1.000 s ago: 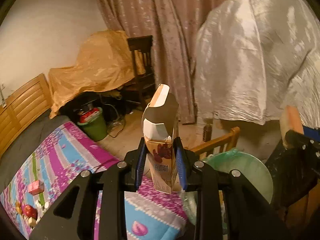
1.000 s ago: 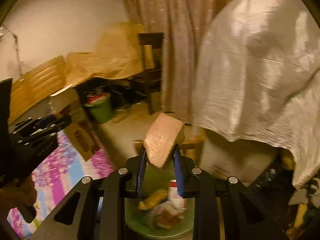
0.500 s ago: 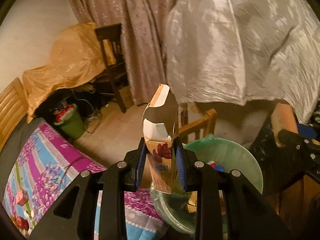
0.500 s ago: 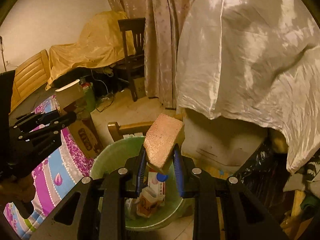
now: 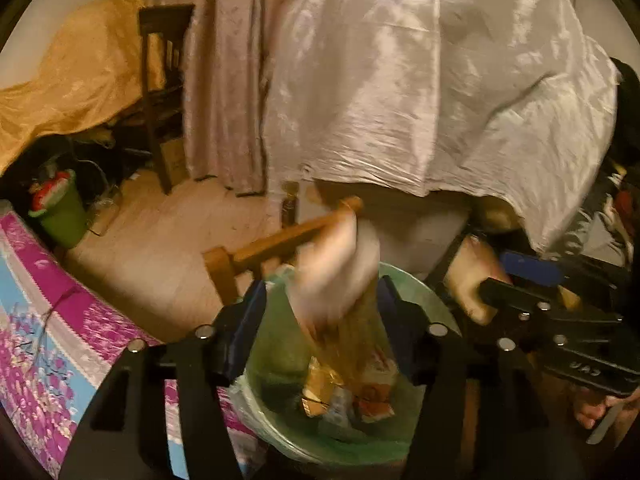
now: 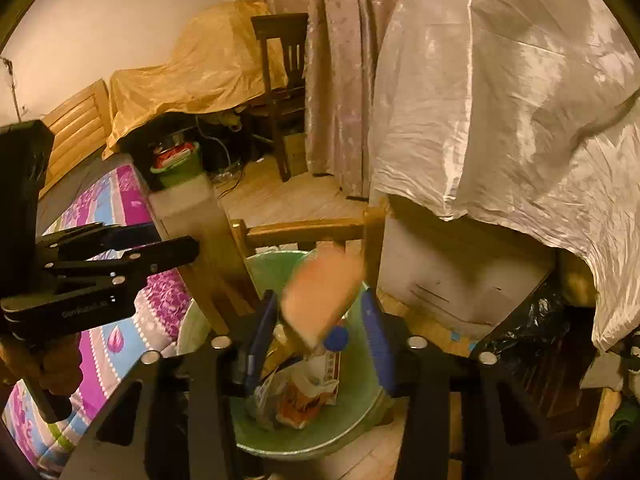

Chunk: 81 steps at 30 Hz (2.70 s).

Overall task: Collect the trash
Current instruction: 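Open both grippers to drop carton and sponge into the bin, then move both open grippers back toward the bedspread trash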

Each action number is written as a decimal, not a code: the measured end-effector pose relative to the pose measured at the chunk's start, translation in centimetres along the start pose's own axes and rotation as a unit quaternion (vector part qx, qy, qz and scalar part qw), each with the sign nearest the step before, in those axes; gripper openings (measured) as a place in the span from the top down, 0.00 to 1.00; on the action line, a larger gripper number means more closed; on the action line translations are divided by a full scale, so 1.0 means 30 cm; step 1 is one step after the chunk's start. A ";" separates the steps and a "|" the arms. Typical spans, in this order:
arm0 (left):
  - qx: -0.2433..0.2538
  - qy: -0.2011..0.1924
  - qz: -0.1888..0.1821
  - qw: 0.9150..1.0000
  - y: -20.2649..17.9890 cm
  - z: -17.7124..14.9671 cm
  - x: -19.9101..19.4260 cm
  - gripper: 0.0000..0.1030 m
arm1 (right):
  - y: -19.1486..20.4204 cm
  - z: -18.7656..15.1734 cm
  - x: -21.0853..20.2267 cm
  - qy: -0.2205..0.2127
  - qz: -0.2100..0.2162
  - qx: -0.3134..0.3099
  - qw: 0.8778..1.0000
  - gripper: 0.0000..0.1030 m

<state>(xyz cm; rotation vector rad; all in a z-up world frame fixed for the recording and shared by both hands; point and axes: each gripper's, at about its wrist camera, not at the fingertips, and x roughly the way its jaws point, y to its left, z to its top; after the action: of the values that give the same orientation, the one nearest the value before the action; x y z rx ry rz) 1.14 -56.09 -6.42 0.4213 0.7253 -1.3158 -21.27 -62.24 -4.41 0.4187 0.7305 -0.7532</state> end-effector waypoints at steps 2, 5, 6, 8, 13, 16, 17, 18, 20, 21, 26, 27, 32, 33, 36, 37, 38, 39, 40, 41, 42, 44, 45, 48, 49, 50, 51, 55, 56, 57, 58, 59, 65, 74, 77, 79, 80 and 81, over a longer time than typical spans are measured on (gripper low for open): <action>0.006 -0.001 0.015 1.000 0.005 -0.001 0.002 0.46 | -0.010 -0.001 0.009 0.002 0.004 0.005 1.000 0.55; -0.011 -0.004 0.028 1.000 0.034 -0.002 -0.009 0.46 | -0.023 -0.001 0.021 0.005 0.004 0.008 1.000 0.55; -0.015 -0.006 0.030 0.999 0.044 0.000 -0.013 0.46 | -0.024 0.000 0.023 0.004 0.005 0.010 1.000 0.55; -0.023 -0.010 0.036 0.999 0.056 -0.003 -0.022 0.46 | -0.027 0.000 0.024 0.003 0.009 0.012 1.000 0.55; -0.028 -0.022 0.067 0.997 0.085 -0.026 -0.066 0.46 | -0.002 -0.005 0.021 0.000 0.014 0.011 1.000 0.55; -0.048 -0.031 0.089 0.994 0.122 -0.053 -0.100 0.46 | 0.026 -0.010 0.009 -0.013 0.020 0.006 1.000 0.55; -0.055 -0.036 0.097 0.993 0.137 -0.066 -0.113 0.46 | 0.034 -0.012 0.006 -0.018 0.021 0.005 1.000 0.55; -0.062 -0.041 0.108 0.991 0.153 -0.080 -0.126 0.46 | 0.048 -0.012 0.002 -0.024 0.023 0.004 0.999 0.55; -0.076 -0.046 0.134 0.987 0.197 -0.115 -0.156 0.46 | 0.076 -0.011 -0.004 -0.037 0.029 0.004 0.999 0.55; -0.086 -0.047 0.147 0.984 0.226 -0.140 -0.172 0.46 | 0.093 -0.010 -0.006 -0.042 0.032 0.004 0.999 0.55; -0.118 -0.057 0.202 0.971 0.332 -0.243 -0.256 0.46 | 0.218 -0.008 -0.014 -0.070 0.042 -0.004 0.997 0.55; -0.122 -0.058 0.210 0.968 0.351 -0.263 -0.274 0.46 | 0.251 -0.010 -0.017 -0.078 0.042 -0.009 0.996 0.54; -0.127 -0.063 0.260 0.955 0.453 -0.395 -0.394 0.46 | 0.431 -0.033 -0.033 -0.107 0.065 -0.037 0.991 0.50; -0.130 -0.062 0.270 0.952 0.476 -0.424 -0.421 0.46 | 0.482 -0.042 -0.035 -0.111 0.070 -0.049 0.990 0.49; -0.148 -0.056 0.280 0.947 0.532 -0.502 -0.490 0.46 | 0.627 -0.065 -0.026 -0.110 0.087 -0.086 0.986 0.45; -0.161 -0.051 0.286 0.943 0.565 -0.545 -0.525 0.46 | 0.680 -0.074 -0.021 -0.107 0.096 -0.098 0.985 0.45; -0.170 -0.049 0.293 0.939 0.589 -0.582 -0.552 0.46 | 0.723 -0.080 -0.015 -0.104 0.104 -0.106 0.983 0.45; -0.181 -0.047 0.303 0.934 0.616 -0.616 -0.580 0.44 | 0.768 -0.087 -0.010 -0.101 0.113 -0.115 0.982 0.45; -0.196 -0.044 0.314 0.928 0.650 -0.663 -0.617 0.43 | 0.815 -0.095 -0.006 -0.098 0.123 -0.124 0.980 0.45; -0.215 -0.043 0.321 0.921 0.686 -0.712 -0.656 0.43 | 0.880 -0.107 -0.001 -0.094 0.136 -0.137 0.977 0.45; -0.229 -0.042 0.325 0.917 0.713 -0.748 -0.682 0.43 | 0.938 -0.118 0.005 -0.089 0.147 -0.150 0.974 0.45; -0.272 -0.042 0.333 0.902 0.785 -0.851 -0.762 0.43 | 1.064 -0.143 0.019 -0.078 0.166 -0.177 0.967 0.45; -0.289 -0.042 0.337 0.895 0.817 -0.899 -0.797 0.43 | 1.121 -0.156 0.026 -0.072 0.176 -0.188 0.964 0.45; -0.344 -0.044 0.358 0.867 0.911 -1.056 -0.915 0.43 | 1.324 -0.209 0.048 -0.051 0.216 -0.228 0.948 0.45; -0.366 -0.042 0.367 0.854 0.947 -1.116 -0.959 0.43 | 1.399 -0.230 0.060 -0.041 0.231 -0.242 0.941 0.45; -0.382 -0.041 0.374 0.844 0.974 -1.161 -0.993 0.43 | 1.465 -0.254 0.070 -0.033 0.243 -0.253 0.936 0.45; -0.401 -0.041 0.385 0.830 1.009 -1.219 -1.039 0.43 | 1.516 -0.273 0.077 -0.027 0.251 -0.260 0.932 0.45; -0.444 -0.048 0.406 0.797 1.095 -1.354 -1.160 0.43 | 1.775 -0.378 0.105 0.008 0.300 -0.302 0.905 0.45; -0.449 -0.050 0.408 0.793 1.115 -1.380 -1.185 0.43 | 1.819 -0.401 0.111 0.012 0.307 -0.312 0.899 0.45; -0.450 -0.049 0.410 0.792 1.132 -1.397 -1.202 0.43 | 1.881 -0.429 0.115 0.019 0.317 -0.325 0.891 0.45; -0.447 -0.047 0.413 0.792 1.157 -1.416 -1.222 0.43 | 1.939 -0.455 0.118 0.024 0.326 -0.336 0.883 0.45; -0.444 -0.046 0.411 0.795 1.175 -1.423 -1.232 0.43 | 1.974 -0.474 0.118 0.026 0.332 -0.344 0.878 0.45; -0.420 -0.040 0.412 0.808 1.291 -1.441 -1.268 0.43 | 2.142 -0.515 0.127 0.037 0.354 -0.375 0.856 0.45; -0.375 -0.017 0.376 0.847 1.521 -1.425 -1.204 0.43 | 2.223 -0.535 0.215 0.067 0.357 -0.372 0.854 0.45; -0.372 -0.026 0.366 0.852 1.595 -1.420 -1.203 0.44 | 2.259 -0.536 0.249 0.073 0.359 -0.367 0.855 0.45; -0.372 -0.032 0.362 0.854 1.623 -1.420 -1.207 0.44 | 2.281 -0.535 0.264 0.076 0.362 -0.366 0.854 0.45; -0.370 -0.034 0.359 0.856 1.635 -1.420 -1.207 0.44 | 2.295 -0.533 0.273 0.077 0.363 -0.366 0.853 0.45; -0.367 -0.034 0.357 0.858 1.649 -1.423 -1.205 0.44 | 2.308 -0.530 0.281 0.075 0.363 -0.368 0.853 0.45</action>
<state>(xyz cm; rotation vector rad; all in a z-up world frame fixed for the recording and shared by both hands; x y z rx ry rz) 35.79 9.08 -17.77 -0.0027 0.8393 -0.2927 27.19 -10.74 -15.27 0.0231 0.8665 0.2988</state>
